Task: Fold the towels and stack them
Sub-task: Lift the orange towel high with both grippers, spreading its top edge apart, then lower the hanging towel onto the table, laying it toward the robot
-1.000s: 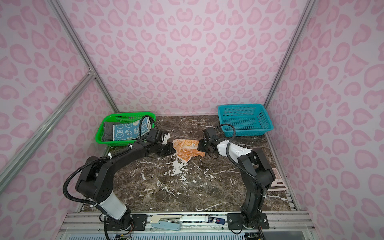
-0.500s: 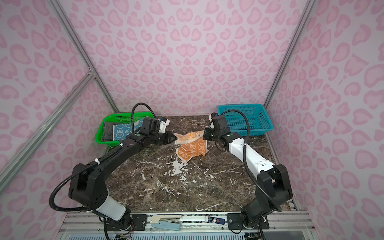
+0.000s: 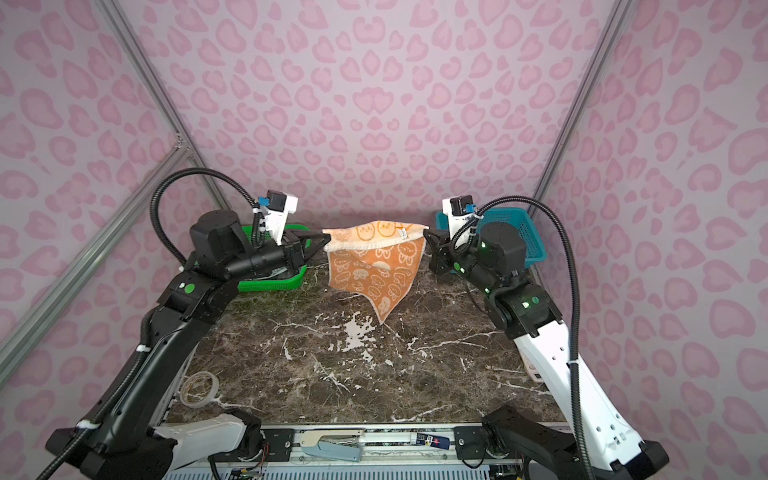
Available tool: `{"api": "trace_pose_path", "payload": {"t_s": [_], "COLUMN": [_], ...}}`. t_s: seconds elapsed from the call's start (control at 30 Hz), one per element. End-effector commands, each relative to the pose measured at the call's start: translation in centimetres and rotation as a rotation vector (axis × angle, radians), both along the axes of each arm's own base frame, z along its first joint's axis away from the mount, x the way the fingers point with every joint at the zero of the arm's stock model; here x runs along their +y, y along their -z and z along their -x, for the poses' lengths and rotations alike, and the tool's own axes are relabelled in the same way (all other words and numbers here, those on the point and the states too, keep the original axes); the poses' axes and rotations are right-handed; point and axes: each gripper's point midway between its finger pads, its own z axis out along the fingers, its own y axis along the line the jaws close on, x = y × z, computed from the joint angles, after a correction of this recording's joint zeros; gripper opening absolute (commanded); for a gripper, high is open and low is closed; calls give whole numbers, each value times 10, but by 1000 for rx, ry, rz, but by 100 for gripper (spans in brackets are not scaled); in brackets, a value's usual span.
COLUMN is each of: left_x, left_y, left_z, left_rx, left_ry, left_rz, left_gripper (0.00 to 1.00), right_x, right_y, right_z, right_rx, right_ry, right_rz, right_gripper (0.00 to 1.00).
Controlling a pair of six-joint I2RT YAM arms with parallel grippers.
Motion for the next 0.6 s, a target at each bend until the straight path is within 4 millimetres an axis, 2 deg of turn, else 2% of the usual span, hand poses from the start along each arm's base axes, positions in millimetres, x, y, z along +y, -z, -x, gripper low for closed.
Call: {"api": "trace_pose_path", "payload": {"t_s": [0.0, 0.1, 0.17, 0.27, 0.43, 0.47, 0.57], "left_x": [5, 11, 12, 15, 16, 13, 6], "left_y": [-24, -41, -46, -40, 1, 24, 69], "left_z": [32, 57, 66, 62, 13, -3, -46], "left_rx": [-113, -155, -158, -131, -13, 45, 167], "left_ry": [54, 83, 95, 61, -78, -102, -161], "left_rz": [3, 54, 91, 110, 69, 45, -8], "left_gripper": [3, 3, 3, 3, 3, 3, 3], "right_x": [2, -3, -8, -14, -17, -16, -13], "right_y": [-22, -46, -55, -52, -17, -6, 32], "right_z": [28, 51, 57, 54, 20, 9, -27], "right_rx": [-72, -127, -137, -118, -20, 11, 129], "right_ry": [-60, -79, -68, -27, 71, 82, 97], "right_rz": [8, -38, -75, -102, -56, -50, -63], "right_gripper": [0, 0, 0, 0, 0, 0, 0]}}
